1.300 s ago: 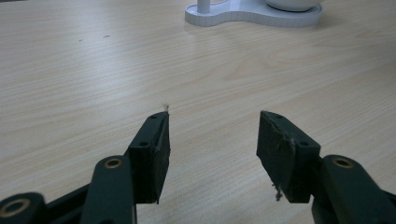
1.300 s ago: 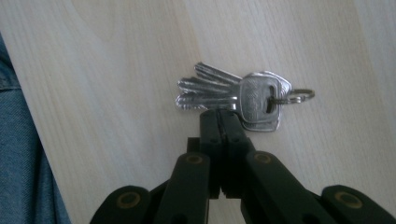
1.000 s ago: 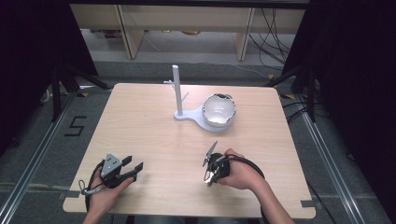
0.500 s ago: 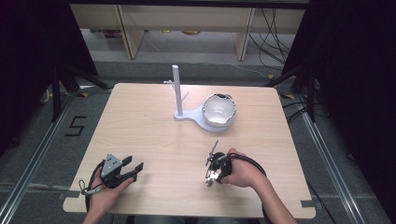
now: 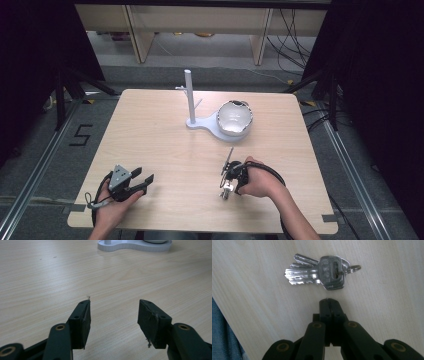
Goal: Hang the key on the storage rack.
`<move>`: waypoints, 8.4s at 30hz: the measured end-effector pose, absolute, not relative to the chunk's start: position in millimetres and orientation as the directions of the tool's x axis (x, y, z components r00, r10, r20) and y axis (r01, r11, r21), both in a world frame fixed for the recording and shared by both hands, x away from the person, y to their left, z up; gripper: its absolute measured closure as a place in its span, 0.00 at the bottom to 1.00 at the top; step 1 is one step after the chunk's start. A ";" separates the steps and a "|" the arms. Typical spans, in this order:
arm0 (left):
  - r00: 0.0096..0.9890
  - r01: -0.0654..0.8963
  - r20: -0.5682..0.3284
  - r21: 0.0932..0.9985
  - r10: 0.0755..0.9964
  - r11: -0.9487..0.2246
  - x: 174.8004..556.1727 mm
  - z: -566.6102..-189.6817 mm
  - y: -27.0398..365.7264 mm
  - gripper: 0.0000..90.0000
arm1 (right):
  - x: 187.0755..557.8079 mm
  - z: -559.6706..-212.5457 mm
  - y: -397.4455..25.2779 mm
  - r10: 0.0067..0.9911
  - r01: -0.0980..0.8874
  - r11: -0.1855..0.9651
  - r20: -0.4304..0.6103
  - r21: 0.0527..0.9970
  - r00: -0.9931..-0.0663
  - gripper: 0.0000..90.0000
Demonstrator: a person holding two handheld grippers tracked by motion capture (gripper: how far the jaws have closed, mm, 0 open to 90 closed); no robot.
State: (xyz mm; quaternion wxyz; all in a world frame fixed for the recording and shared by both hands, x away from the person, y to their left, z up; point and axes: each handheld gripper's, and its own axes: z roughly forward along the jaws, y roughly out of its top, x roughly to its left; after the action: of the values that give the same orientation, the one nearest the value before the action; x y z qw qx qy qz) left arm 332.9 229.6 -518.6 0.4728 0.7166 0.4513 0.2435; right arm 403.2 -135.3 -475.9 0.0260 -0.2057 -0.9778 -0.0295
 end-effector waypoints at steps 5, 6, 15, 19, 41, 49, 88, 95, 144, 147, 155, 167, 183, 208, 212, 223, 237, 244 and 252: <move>0.473 0.419 -0.082 0.897 0.877 -0.142 332.6 -519.3 230.2 0.48 | 404.4 -476.7 -127.2 0.408 0.411 0.911 0.067 0.040 -0.911 1.00; 0.473 0.420 -0.081 0.896 0.877 -0.143 332.6 -519.2 230.5 0.48 | 404.3 -476.8 -125.6 0.410 0.413 0.910 0.067 0.041 -0.910 1.00; 0.475 0.419 -0.082 0.896 0.876 -0.143 332.9 -519.6 231.0 0.48 | 404.1 -477.4 -112.2 0.375 0.380 0.924 0.079 0.052 -0.924 1.00; 0.475 0.422 -0.078 0.895 0.877 -0.148 332.7 -519.5 230.1 0.48 | 404.2 -477.4 -107.3 0.385 0.390 0.919 0.084 0.062 -0.919 1.00; 0.575 0.464 -0.134 0.866 0.807 -0.186 337.9 -514.3 204.3 0.47 | 401.2 -460.0 -153.3 0.462 0.456 0.824 0.068 0.337 -0.884 0.89; 0.605 0.504 -0.190 0.843 0.773 -0.187 350.1 -503.9 194.3 0.46 | 388.1 -471.1 -226.9 0.638 0.577 0.644 0.064 0.503 -0.768 0.77; 0.829 0.498 -0.103 0.582 0.549 -0.643 391.3 -441.8 63.9 0.43 | 360.5 -495.2 -316.6 0.892 0.543 0.189 0.088 0.818 -0.444 0.63; 0.826 0.531 -0.139 0.520 0.547 -0.669 398.5 -446.8 32.8 0.46 | 359.5 -496.5 -317.4 0.890 0.553 0.191 0.094 0.811 -0.446 0.62; 0.939 0.334 0.026 0.182 0.344 -0.925 403.3 -476.5 -27.8 0.87 | 361.1 -497.7 -312.5 0.880 0.586 0.189 0.128 0.788 -0.457 0.60; 0.945 0.316 0.032 0.180 0.326 -0.932 400.9 -476.6 -29.0 0.91 | 360.8 -497.5 -311.4 0.878 0.597 0.181 0.145 0.782 -0.457 0.60; 0.955 0.286 0.018 0.206 0.296 -0.936 401.9 -476.8 -23.6 0.93 | 360.4 -497.8 -311.2 0.876 0.599 0.186 0.144 0.779 -0.460 0.60; 0.954 0.282 0.050 0.176 0.295 -0.943 403.0 -462.6 -12.2 0.93 | 360.8 -499.0 -311.9 0.873 0.596 0.195 0.139 0.779 -0.467 0.60; 0.951 0.284 0.104 0.089 0.292 -0.955 413.3 -423.2 18.5 0.93 | 361.0 -500.0 -309.4 0.872 0.590 0.176 0.153 0.788 -0.465 0.61; 0.862 0.397 0.336 0.017 0.380 -0.918 452.6 -396.6 89.1 0.93 | 361.2 -501.3 -310.1 0.876 0.590 0.190 0.136 0.785 -0.463 0.62; 0.851 0.410 0.348 0.026 0.393 -0.912 458.1 -391.4 95.4 0.93 | 361.0 -501.4 -310.1 0.878 0.598 0.184 0.143 0.780 -0.457 0.62; 0.798 0.430 0.431 0.082 0.421 -0.899 468.9 -375.6 106.0 0.93 | 361.2 -501.2 -310.8 0.873 0.587 0.191 0.138 0.787 -0.468 0.62; 0.705 0.466 0.527 0.160 0.474 -0.870 485.2 -359.7 126.7 0.93 | 361.2 -501.3 -311.1 0.874 0.586 0.190 0.137 0.787 -0.467 0.63; 0.662 0.466 0.562 0.210 0.496 -0.860 493.7 -353.6 134.9 0.93 | 363.2 -503.8 -310.5 0.878 0.569 0.193 0.119 0.800 -0.465 0.63; 0.642 0.446 0.569 0.269 0.514 -0.854 496.6 -343.2 136.9 0.93 | 362.3 -503.1 -311.6 0.872 0.580 0.191 0.135 0.792 -0.471 0.63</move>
State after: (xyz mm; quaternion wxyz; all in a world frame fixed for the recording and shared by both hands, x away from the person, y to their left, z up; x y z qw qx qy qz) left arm 496.6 136.9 -343.2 0.0518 0.9047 0.2652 0.3295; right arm 362.3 -311.6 -503.1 -0.1766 -0.4831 -0.7511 -0.4139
